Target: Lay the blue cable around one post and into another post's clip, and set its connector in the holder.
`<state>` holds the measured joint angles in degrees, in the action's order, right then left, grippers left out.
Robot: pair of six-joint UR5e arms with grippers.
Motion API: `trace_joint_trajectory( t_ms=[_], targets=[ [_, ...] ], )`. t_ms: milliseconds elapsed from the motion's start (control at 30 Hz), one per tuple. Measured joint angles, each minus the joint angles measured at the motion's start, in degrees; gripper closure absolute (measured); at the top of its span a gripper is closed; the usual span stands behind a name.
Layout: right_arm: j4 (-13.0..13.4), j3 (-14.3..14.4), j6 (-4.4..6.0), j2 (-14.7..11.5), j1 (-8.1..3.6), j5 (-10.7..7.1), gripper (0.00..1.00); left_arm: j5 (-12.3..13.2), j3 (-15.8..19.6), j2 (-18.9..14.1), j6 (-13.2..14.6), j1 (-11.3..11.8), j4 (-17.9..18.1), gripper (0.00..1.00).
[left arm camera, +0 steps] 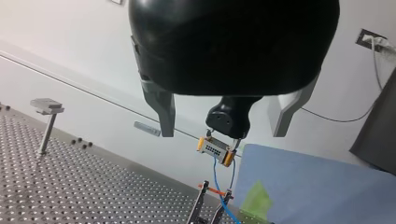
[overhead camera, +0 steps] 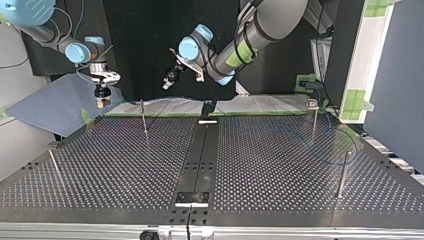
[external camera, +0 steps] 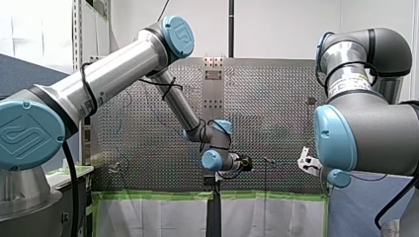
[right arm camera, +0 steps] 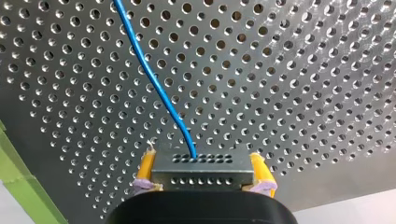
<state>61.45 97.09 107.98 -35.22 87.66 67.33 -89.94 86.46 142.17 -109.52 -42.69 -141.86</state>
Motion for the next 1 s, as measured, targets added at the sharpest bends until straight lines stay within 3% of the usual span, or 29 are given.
trace_joint_trajectory(
  t_ms=[300, 700, 1000],
  targets=[
    [0.0, 0.0, 0.28, 0.0, 0.01, -0.22, 0.98, -2.8, -0.5, 0.0, 0.1, 0.1, 1.6, 0.01],
    [0.0, 0.0, 0.39, 0.0, 0.05, -0.24, 0.98, -8.1, -0.5, 0.0, 3.2, 0.2, -1.0, 0.01],
    [0.0, 0.0, 0.4, 0.0, 0.25, -0.27, 0.98, -8.9, -0.5, 0.0, 3.2, 0.4, -1.2, 0.01]
  ],
)
